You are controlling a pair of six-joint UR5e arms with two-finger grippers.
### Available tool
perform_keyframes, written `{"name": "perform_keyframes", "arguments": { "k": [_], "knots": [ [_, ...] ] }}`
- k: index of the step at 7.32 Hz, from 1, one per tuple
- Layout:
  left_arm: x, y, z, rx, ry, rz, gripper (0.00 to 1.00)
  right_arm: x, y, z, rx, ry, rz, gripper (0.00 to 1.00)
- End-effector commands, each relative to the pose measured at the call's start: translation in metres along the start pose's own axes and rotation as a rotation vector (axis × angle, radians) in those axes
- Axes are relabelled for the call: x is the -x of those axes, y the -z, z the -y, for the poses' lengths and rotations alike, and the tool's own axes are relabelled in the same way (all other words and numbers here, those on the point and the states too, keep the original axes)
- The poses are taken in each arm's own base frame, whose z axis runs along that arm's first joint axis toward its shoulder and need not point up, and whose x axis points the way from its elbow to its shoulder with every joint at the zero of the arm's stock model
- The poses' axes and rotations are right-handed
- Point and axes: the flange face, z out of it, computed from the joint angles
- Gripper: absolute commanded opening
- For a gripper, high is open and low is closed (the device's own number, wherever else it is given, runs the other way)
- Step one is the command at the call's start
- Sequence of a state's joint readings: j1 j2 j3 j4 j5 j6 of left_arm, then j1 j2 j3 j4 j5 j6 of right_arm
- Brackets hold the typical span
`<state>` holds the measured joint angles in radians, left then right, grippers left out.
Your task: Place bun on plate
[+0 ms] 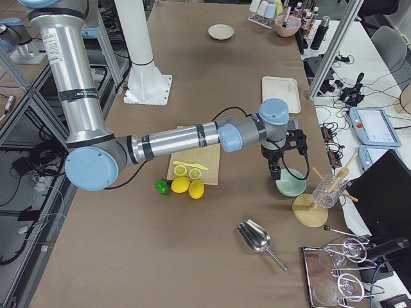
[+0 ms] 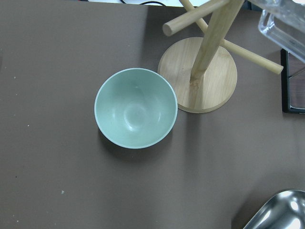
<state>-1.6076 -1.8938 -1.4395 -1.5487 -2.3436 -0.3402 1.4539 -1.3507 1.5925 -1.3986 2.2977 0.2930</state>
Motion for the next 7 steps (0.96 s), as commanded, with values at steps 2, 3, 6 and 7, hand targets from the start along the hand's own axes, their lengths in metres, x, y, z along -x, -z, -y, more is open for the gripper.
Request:
{"name": "perform_keyframes", "arguments": {
  "k": [2, 3, 6, 7],
  "knots": [
    [-0.008, 0.005, 0.005, -0.009, -0.005, -0.002, 0.98, -0.001, 0.000, -0.003, -0.002, -0.002, -0.001, 1.00],
    [-0.018, 0.009, 0.014, -0.013, -0.010, -0.004, 0.98, -0.002, 0.000, -0.004, -0.002, 0.001, -0.001, 1.00],
    [-0.021, 0.020, 0.018, -0.036, -0.019, -0.012, 0.98, -0.004, -0.002, -0.003, 0.000, -0.001, -0.002, 1.00],
    [-0.024, 0.021, 0.019, -0.047, -0.041, -0.011, 0.98, -0.003, -0.002, -0.003, -0.001, 0.000, -0.001, 1.00]
  ]
}}
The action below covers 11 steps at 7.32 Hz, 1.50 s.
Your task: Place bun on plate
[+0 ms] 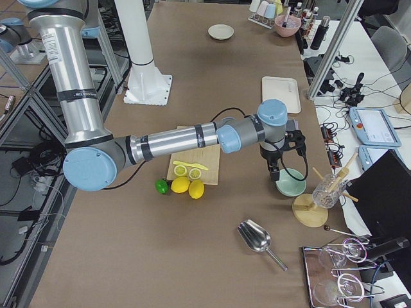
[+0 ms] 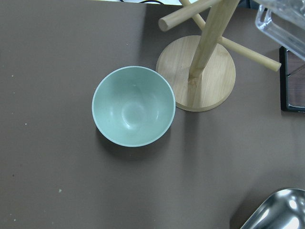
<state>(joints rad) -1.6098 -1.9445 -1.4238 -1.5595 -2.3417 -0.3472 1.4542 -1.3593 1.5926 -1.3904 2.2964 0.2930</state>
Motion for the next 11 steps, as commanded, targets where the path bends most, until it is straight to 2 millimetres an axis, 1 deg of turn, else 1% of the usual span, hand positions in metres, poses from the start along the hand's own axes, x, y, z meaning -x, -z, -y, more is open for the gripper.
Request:
{"name": "perform_keyframes", "arguments": {
  "k": [1, 2, 3, 4, 5, 6, 7, 8, 9, 10, 11],
  "knots": [
    [0.001, 0.005, 0.002, -0.046, -0.040, -0.011, 0.98, 0.002, 0.002, 0.005, -0.010, 0.002, -0.013, 1.00],
    [0.020, 0.013, 0.005, -0.063, -0.013, -0.014, 0.98, 0.004, 0.005, 0.008, -0.019, 0.007, -0.023, 1.00],
    [0.028, 0.006, 0.005, -0.045, 0.007, -0.011, 0.98, 0.006, 0.007, 0.008, -0.024, 0.010, -0.022, 1.00],
    [0.037, -0.006, -0.001, -0.030, 0.016, -0.018, 0.98, 0.008, 0.009, 0.010, -0.029, 0.009, -0.022, 1.00],
    [0.034, -0.005, -0.001, -0.038, 0.039, -0.026, 0.98, 0.008, 0.008, 0.011, -0.027, 0.006, -0.022, 1.00],
    [0.027, -0.005, 0.000, -0.086, -0.023, -0.040, 0.98, 0.011, 0.010, 0.011, -0.032, 0.011, -0.018, 1.00],
    [0.008, -0.027, -0.007, -0.075, -0.077, -0.044, 0.98, 0.013, 0.014, 0.011, -0.037, 0.015, -0.014, 1.00],
    [0.001, -0.024, -0.008, -0.082, -0.092, -0.050, 0.98, 0.015, 0.016, 0.010, -0.039, 0.017, -0.012, 1.00],
    [-0.005, -0.026, -0.020, -0.090, -0.123, -0.063, 0.98, 0.018, 0.017, 0.011, -0.042, 0.021, -0.009, 1.00],
    [-0.016, -0.026, -0.027, -0.103, -0.156, -0.075, 0.98, 0.031, 0.025, 0.024, -0.059, 0.038, 0.002, 1.00],
    [-0.020, -0.031, -0.028, -0.096, -0.167, -0.078, 0.98, 0.045, 0.024, 0.024, -0.056, 0.058, 0.011, 1.00]
  ]
}}
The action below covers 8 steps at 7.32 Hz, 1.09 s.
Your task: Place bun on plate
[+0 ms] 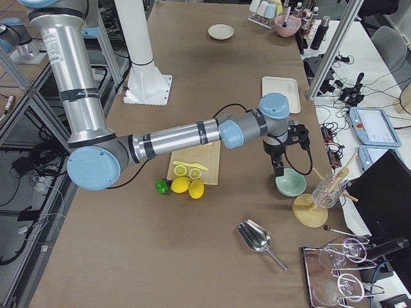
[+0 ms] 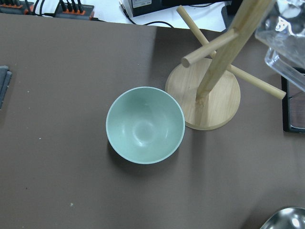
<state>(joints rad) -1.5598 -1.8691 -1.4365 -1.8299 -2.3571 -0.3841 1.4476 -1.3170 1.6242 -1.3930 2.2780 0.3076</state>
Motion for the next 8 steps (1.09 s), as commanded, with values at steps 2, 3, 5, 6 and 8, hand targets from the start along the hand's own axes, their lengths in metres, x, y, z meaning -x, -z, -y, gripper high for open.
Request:
{"name": "perform_keyframes", "arguments": {
  "k": [2, 3, 5, 6, 8],
  "knots": [
    [0.003, -0.046, -0.047, 0.043, -0.060, -0.018, 0.98, 0.054, 0.005, 0.010, -0.020, 0.086, 0.038, 1.00],
    [0.016, -0.069, -0.084, 0.079, -0.073, -0.019, 0.98, 0.063, 0.013, 0.008, -0.027, 0.100, 0.063, 1.00],
    [0.011, -0.117, -0.130, 0.152, -0.206, -0.037, 0.98, 0.072, 0.022, 0.009, -0.042, 0.116, 0.077, 1.00],
    [0.020, -0.132, -0.152, 0.191, -0.235, -0.030, 0.98, 0.071, 0.021, 0.007, -0.040, 0.116, 0.077, 1.00],
    [0.057, -0.150, -0.190, 0.260, -0.396, -0.032, 0.98, 0.069, 0.019, 0.005, -0.038, 0.116, 0.072, 1.00]
  ]
}}
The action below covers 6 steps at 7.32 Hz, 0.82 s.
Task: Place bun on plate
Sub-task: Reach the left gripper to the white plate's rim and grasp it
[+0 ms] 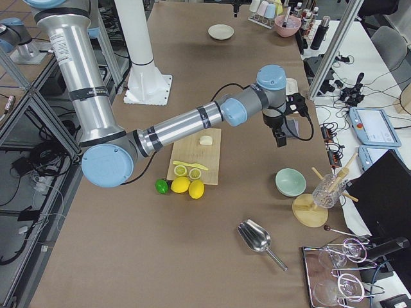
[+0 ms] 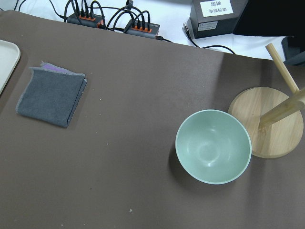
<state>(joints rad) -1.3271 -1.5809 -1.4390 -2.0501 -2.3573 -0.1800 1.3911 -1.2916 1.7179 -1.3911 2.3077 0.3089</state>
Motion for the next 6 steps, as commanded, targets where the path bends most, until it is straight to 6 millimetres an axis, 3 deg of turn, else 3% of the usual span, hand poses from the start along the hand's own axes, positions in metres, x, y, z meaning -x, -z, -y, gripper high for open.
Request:
{"name": "perform_keyframes", "arguments": {
  "k": [1, 3, 6],
  "knots": [
    [0.021, -0.022, -0.033, 0.058, -0.095, 0.000, 0.98, 0.001, 0.001, -0.002, -0.004, 0.004, -0.003, 1.00],
    [0.014, -0.018, -0.025, 0.036, -0.122, -0.004, 0.97, 0.004, 0.005, -0.005, -0.010, 0.011, 0.000, 1.00],
    [-0.015, -0.054, -0.029, 0.074, -0.213, -0.031, 0.97, 0.003, 0.004, -0.005, -0.008, 0.009, -0.002, 1.00]
  ]
}}
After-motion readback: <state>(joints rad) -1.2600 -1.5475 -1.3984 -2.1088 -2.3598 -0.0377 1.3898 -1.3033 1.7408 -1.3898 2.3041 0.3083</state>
